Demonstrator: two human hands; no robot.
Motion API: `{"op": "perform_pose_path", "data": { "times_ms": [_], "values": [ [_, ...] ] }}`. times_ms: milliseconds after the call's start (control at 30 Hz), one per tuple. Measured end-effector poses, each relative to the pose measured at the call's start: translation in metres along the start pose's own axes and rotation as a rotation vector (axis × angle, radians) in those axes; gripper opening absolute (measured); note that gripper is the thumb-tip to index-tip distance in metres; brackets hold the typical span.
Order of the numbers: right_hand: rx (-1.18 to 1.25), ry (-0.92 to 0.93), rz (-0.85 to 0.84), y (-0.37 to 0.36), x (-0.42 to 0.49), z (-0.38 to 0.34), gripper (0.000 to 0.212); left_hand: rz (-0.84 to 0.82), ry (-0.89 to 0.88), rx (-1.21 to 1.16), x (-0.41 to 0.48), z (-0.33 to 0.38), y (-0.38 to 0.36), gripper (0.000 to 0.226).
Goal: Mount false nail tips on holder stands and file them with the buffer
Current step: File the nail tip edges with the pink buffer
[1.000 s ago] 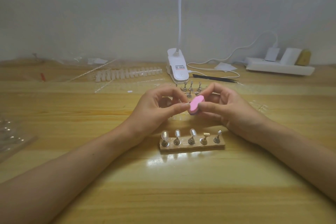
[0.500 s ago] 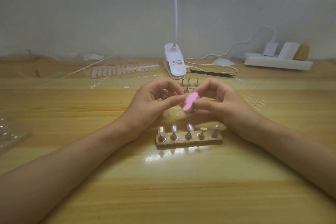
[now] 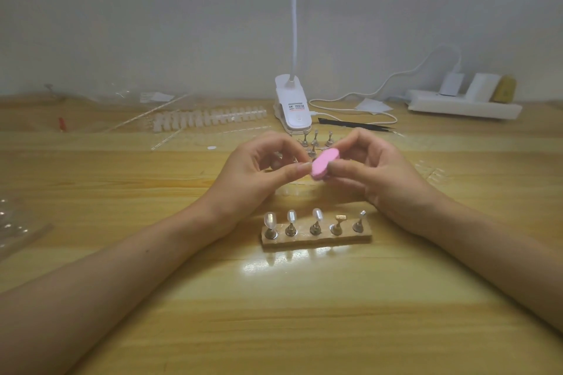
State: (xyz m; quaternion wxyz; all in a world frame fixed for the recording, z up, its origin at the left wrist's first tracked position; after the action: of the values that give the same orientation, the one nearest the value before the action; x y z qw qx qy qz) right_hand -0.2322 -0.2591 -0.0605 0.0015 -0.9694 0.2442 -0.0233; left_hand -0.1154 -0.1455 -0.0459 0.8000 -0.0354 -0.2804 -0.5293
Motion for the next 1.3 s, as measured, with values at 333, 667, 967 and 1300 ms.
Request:
{"op": "perform_pose_path", "data": {
  "times_ms": [333,667,967,1300],
  "values": [
    [-0.056,-0.018,-0.062,-0.006,-0.001,0.001,0.025,0.000,-0.003,-0.001,0.001,-0.002,0.000,0.006],
    [-0.051,0.009,-0.018,-0.005,-0.002,-0.001,0.024,-0.003,-0.001,0.000,0.001,-0.004,0.001,0.007],
    [0.011,-0.025,0.000,-0.001,0.000,-0.001,0.022,0.001,0.008,-0.006,0.001,-0.004,0.001,0.007],
    [-0.049,-0.007,-0.036,-0.003,0.000,0.001,0.019,-0.013,-0.003,0.032,0.000,-0.002,0.000,0.008]
  ]
}}
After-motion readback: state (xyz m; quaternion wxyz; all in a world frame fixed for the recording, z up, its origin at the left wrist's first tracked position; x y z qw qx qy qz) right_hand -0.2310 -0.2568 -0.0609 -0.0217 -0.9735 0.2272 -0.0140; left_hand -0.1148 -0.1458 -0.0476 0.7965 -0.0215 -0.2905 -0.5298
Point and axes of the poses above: each hand's wrist, its own x-axis towards the middle knuckle, its own y-axis out of the back of the hand, z = x × y, the point moved 6 cm from there along x, towards the middle knuckle, and after that the axes turned 8 degrees about -y, right-handed, at the moved point
